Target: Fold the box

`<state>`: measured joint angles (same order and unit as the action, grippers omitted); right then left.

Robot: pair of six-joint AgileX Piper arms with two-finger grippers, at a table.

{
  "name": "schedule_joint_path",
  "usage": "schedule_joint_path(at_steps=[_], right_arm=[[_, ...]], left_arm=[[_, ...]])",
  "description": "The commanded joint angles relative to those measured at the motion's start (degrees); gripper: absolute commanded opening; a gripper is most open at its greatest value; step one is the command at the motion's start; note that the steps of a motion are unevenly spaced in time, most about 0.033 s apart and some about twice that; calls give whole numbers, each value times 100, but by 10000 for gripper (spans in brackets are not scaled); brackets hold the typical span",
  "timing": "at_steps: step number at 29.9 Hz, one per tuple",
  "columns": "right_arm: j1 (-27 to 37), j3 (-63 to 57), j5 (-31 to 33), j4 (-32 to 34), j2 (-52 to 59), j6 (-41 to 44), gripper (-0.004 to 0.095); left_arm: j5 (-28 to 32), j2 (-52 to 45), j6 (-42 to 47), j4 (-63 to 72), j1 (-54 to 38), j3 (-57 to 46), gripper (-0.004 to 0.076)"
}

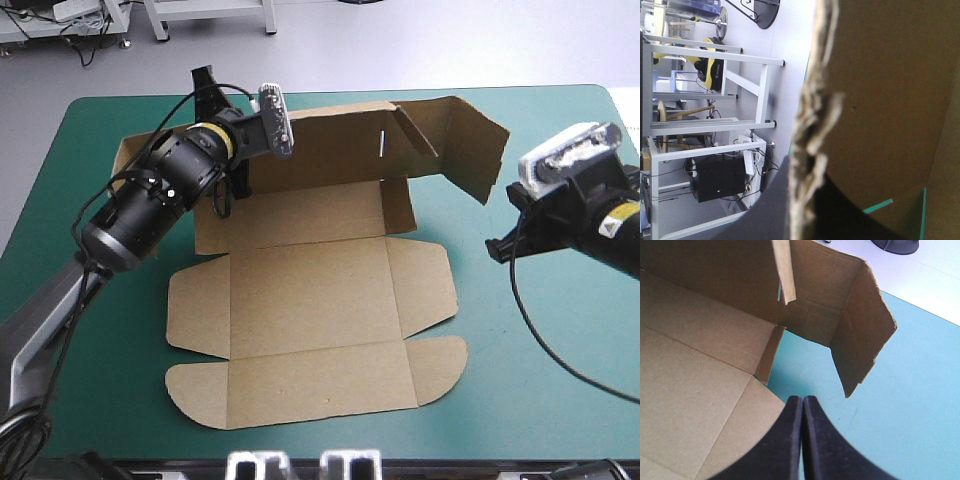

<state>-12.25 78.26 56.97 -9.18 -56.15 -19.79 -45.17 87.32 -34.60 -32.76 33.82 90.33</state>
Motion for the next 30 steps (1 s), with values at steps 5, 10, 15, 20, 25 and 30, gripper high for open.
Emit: schedule_joint_path(at_steps=[5,10,15,20,25,30], right_arm=[[2,1425,127,-27,-1117,-2,-25],[2,2165,432,-27,-1763,-93,-25],[12,2767,491,-35,-2344,-91,-25],[12,3208,504,-25,-3017,-91,-25],[12,3839,695,-25,-3762,-70,-25],[12,4369,597,-48,-4293,19,-25]], left_arm=[[2180,-1305,387,-1048,39,-2259,-10],[3551,-1753,1272,-2604,28,-3523,-10],[3491,-1541,2234,-3398,28,-3740,-10],[3555,-1127,3460,-4694,28,-3740,-10],[2852,-921,5572,-6377,28,-3740,-10],[2540,-931,6364,-6861,28,-3638,-10]])
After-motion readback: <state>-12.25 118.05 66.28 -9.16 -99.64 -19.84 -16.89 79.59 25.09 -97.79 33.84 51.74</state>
